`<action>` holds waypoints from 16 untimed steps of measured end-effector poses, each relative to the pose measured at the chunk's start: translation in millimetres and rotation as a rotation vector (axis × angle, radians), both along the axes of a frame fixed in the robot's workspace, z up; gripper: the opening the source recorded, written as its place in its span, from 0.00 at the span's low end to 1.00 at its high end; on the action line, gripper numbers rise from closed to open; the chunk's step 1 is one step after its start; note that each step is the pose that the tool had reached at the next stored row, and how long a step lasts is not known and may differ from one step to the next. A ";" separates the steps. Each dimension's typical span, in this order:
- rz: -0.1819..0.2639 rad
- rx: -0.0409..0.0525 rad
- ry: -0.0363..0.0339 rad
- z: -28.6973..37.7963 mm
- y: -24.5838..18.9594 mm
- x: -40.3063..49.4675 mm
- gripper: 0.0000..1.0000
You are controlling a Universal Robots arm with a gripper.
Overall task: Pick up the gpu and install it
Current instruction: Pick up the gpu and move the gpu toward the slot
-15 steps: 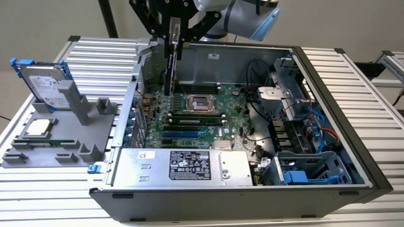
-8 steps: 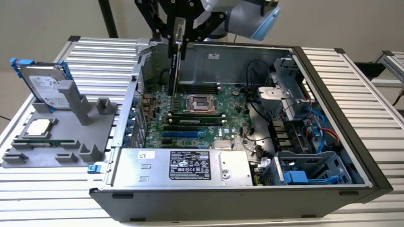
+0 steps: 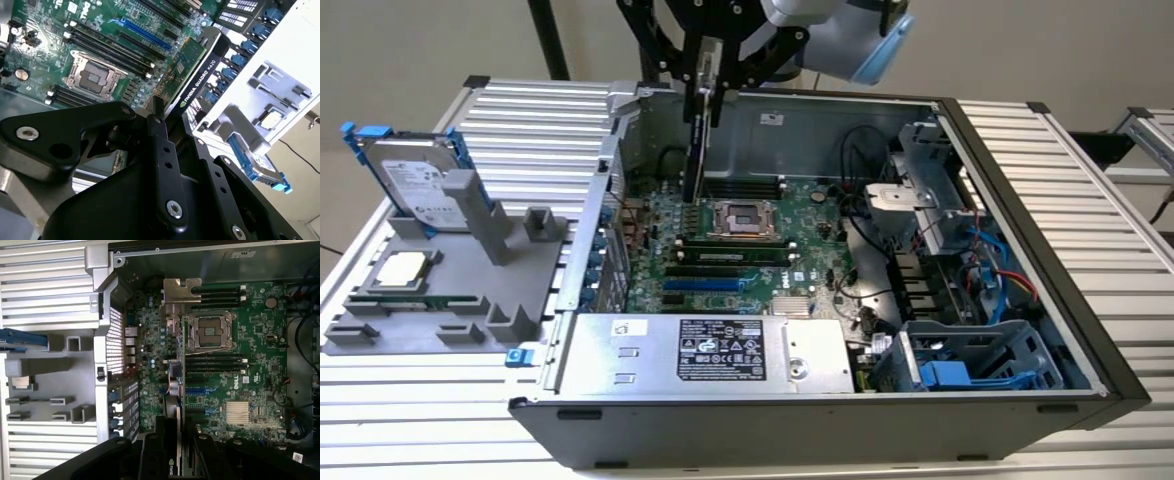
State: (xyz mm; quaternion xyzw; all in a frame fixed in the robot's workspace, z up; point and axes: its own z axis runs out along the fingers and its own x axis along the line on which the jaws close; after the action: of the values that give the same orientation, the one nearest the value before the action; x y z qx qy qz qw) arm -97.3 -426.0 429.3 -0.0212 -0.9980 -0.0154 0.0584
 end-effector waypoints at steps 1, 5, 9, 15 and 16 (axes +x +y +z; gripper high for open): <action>0.000 -0.0001 0.0000 0.0 -0.1 0.5 0.00; 0.000 0.0060 -0.0053 0.0 0.1 1.6 0.00; 0.000 0.0449 -0.0273 0.0 0.1 5.7 0.00; 0.002 0.0878 -0.0925 0.0 0.1 12.0 0.00; 0.004 0.0885 -0.1093 0.0 0.1 12.6 0.00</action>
State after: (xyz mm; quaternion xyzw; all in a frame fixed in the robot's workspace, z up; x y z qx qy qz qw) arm -84.7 -426.0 429.3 -0.0159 -0.9980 -0.0605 0.0047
